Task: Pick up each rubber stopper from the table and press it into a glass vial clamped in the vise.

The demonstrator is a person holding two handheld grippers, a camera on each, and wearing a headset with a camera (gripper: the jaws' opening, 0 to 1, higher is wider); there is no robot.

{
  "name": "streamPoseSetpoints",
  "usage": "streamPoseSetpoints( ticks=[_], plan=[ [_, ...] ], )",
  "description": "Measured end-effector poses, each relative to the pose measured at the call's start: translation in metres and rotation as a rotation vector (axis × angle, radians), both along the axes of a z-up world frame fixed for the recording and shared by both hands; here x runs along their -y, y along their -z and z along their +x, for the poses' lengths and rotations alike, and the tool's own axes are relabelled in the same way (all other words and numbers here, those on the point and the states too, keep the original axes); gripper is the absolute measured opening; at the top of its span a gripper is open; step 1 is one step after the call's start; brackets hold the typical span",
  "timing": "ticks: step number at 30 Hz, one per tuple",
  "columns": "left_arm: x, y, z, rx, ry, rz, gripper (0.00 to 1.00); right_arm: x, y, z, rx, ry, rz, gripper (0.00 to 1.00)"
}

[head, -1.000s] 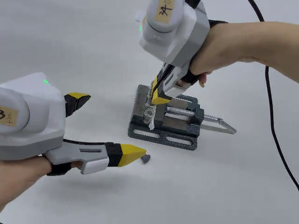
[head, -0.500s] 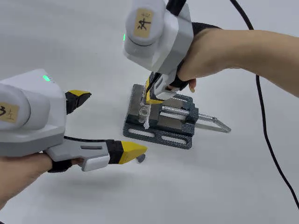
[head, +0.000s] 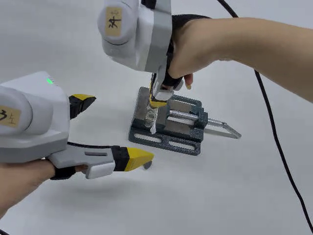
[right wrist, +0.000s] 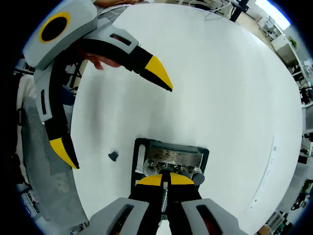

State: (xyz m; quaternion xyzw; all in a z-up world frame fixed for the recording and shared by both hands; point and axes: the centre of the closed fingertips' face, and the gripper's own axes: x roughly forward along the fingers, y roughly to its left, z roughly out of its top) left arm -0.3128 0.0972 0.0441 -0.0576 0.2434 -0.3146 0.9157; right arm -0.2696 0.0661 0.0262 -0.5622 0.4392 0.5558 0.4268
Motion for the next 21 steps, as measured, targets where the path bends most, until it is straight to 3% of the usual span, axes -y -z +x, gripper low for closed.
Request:
streamPoseSetpoints(
  ticks=[6, 9, 14, 17, 21],
  plan=[
    [0.001, -0.001, -0.002, 0.003, 0.006, 0.004, 0.99, 0.001, -0.001, 0.002, -0.054, 0.059, 0.069, 0.00],
    [0.003, -0.002, -0.003, 0.003, 0.005, 0.005, 0.99, 0.002, -0.001, 0.001, -0.053, 0.072, 0.088, 0.00],
    [0.003, -0.006, -0.004, 0.010, 0.012, 0.013, 0.99, 0.001, -0.001, 0.003, -0.058, 0.061, 0.099, 0.00],
    [0.001, -0.012, -0.004, 0.016, 0.009, 0.013, 0.99, 0.002, -0.002, 0.006, -0.096, 0.057, 0.111, 0.00],
    [-0.001, -0.016, -0.004, 0.026, 0.015, 0.028, 0.99, 0.001, -0.002, 0.005, -0.108, 0.046, 0.118, 0.00]
  ],
)
